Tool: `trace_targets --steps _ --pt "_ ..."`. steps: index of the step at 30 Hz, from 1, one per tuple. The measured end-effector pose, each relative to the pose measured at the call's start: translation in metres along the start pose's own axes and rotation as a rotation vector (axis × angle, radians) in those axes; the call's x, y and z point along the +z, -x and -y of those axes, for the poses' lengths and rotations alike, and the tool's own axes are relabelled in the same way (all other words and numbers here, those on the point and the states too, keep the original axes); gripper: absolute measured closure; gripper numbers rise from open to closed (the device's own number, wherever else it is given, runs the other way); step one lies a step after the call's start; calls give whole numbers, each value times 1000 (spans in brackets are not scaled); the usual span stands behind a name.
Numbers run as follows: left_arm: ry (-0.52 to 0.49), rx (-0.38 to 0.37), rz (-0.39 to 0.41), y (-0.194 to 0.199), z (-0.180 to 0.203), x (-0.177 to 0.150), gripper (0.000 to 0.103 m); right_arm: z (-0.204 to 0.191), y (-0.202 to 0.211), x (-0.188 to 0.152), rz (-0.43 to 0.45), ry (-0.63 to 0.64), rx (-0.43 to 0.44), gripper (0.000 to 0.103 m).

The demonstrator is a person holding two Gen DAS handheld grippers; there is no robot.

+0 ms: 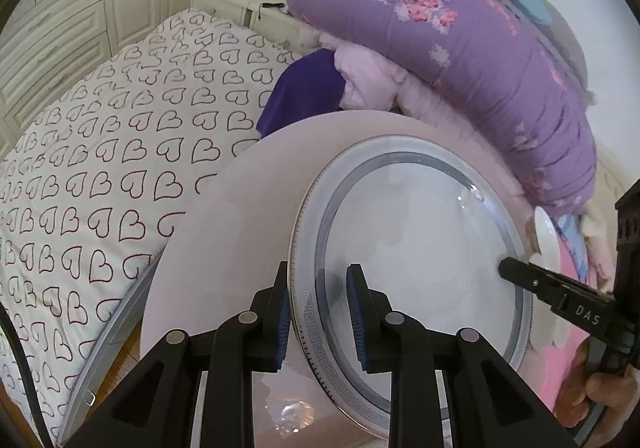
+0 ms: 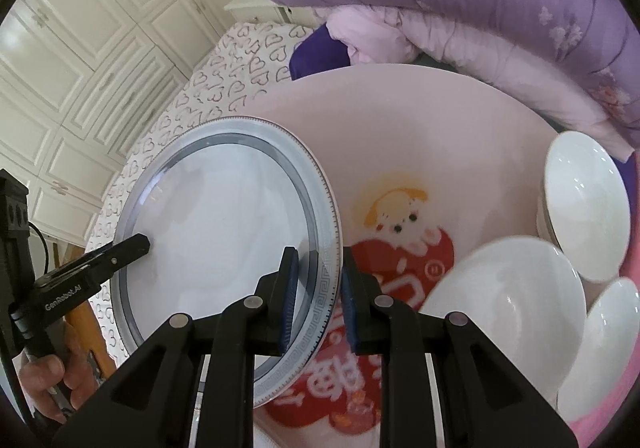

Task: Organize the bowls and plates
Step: 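Lower the held grey-rimmed plate onto the plate stack with both grippers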

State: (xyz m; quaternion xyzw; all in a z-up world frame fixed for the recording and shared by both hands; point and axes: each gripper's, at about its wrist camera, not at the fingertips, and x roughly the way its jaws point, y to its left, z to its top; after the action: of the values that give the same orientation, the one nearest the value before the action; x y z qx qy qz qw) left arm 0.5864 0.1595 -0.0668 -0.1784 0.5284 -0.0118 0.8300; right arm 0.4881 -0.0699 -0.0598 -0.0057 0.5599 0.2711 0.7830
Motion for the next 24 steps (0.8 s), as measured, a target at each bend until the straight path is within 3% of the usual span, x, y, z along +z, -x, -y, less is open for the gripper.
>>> trace_targets --steps 24 --pt "-14 -22 5 113 6 -121 83 -24 67 -123 49 -3 20 84"
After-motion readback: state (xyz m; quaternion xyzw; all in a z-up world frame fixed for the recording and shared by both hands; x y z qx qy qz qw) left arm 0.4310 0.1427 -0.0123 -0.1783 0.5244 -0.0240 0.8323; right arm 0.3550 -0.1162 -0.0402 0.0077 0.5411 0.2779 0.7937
